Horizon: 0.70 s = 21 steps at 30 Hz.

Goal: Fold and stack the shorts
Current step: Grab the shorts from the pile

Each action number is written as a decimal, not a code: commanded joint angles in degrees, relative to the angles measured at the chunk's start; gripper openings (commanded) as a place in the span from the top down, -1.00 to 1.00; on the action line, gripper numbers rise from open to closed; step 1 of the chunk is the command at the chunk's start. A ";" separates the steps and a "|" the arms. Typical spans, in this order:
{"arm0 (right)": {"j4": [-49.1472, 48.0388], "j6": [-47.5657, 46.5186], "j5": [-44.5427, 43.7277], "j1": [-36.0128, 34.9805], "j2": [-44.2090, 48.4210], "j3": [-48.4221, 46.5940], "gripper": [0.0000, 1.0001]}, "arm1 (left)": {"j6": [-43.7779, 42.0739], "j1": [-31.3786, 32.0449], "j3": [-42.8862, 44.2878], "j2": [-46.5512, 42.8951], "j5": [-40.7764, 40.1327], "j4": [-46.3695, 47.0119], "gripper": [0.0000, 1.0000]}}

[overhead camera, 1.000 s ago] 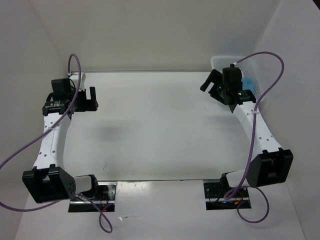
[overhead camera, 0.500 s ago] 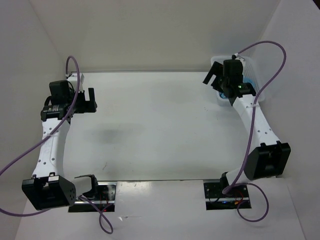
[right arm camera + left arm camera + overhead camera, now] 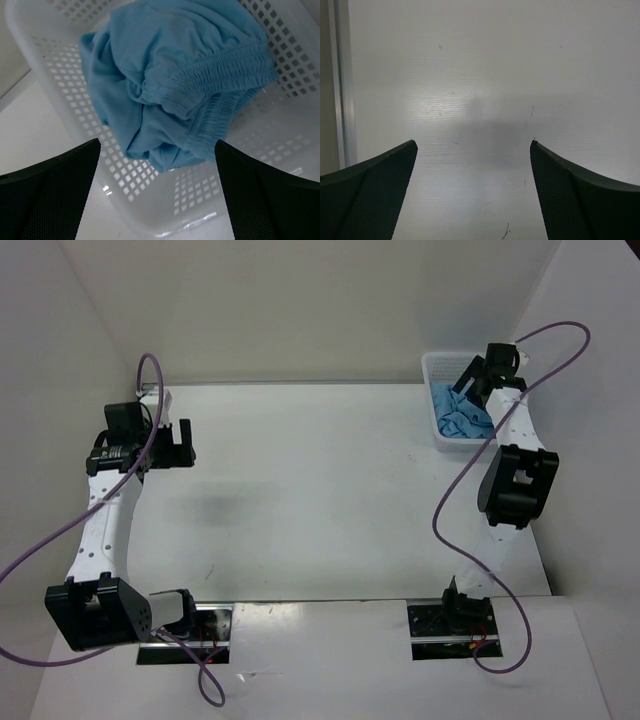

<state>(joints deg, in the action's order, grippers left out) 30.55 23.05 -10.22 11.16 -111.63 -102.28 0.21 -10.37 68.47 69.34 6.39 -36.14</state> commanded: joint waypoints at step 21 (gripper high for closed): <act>2.77 4.72 -8.15 1.76 -22.85 -19.81 0.98 | -0.21 -0.35 0.97 -0.52 -0.68 -1.21 -1.00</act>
<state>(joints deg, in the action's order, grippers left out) 32.51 25.69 -16.10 12.34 -136.49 -120.44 0.19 -10.41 68.49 72.25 6.13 -37.52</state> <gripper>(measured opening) 0.139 1.001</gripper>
